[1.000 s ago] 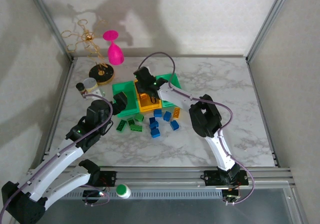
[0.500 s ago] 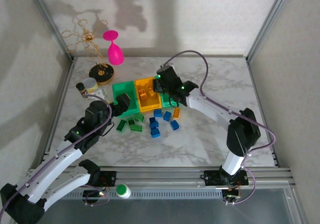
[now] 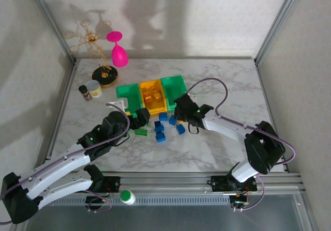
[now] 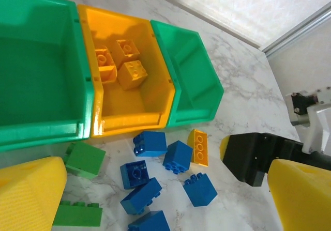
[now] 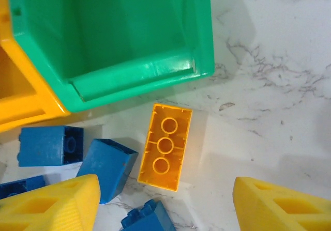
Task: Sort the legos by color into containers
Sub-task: Pick up the lego from the center of the table.
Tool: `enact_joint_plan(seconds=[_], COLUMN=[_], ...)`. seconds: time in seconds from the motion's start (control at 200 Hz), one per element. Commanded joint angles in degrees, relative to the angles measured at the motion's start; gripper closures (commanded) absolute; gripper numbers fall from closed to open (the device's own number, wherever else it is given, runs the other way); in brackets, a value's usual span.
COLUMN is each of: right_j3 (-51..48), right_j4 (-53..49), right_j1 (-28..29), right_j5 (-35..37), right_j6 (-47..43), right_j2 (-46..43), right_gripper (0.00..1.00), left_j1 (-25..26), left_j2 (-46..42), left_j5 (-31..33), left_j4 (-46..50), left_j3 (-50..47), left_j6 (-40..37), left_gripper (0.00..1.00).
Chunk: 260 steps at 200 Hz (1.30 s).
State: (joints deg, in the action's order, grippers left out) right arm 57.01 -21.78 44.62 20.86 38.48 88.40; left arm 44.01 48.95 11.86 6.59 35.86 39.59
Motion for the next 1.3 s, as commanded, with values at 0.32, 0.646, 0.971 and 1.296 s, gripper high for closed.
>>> enact_joint_plan(seconds=[0.32, 0.646, 0.971, 1.296], right_j3=[-1.47, -0.59, -1.40, -1.58], right_j4=[5.69, 6.66, 7.97, 5.29], right_j1=[-0.02, -0.96, -1.85, -2.00], right_j5=[-0.30, -0.99, -2.20, -0.39], right_j6=[2.67, 2.11, 1.18, 0.38], right_j2=[8.98, 12.69, 12.01, 7.61], right_gripper=[0.36, 0.45, 0.60, 0.70], left_j1=[3.27, 3.28, 3.28, 3.28], left_j2=[2.20, 2.14, 2.77, 2.86], left_j5=[4.53, 5.74, 6.34, 6.60], left_j4=[-2.24, -1.69, -1.76, -1.50], left_j3=[0.01, -0.07, 0.23, 0.88], left_j6=[1.19, 0.81, 0.66, 0.40], left_gripper=[0.00, 0.01, 0.00, 0.00])
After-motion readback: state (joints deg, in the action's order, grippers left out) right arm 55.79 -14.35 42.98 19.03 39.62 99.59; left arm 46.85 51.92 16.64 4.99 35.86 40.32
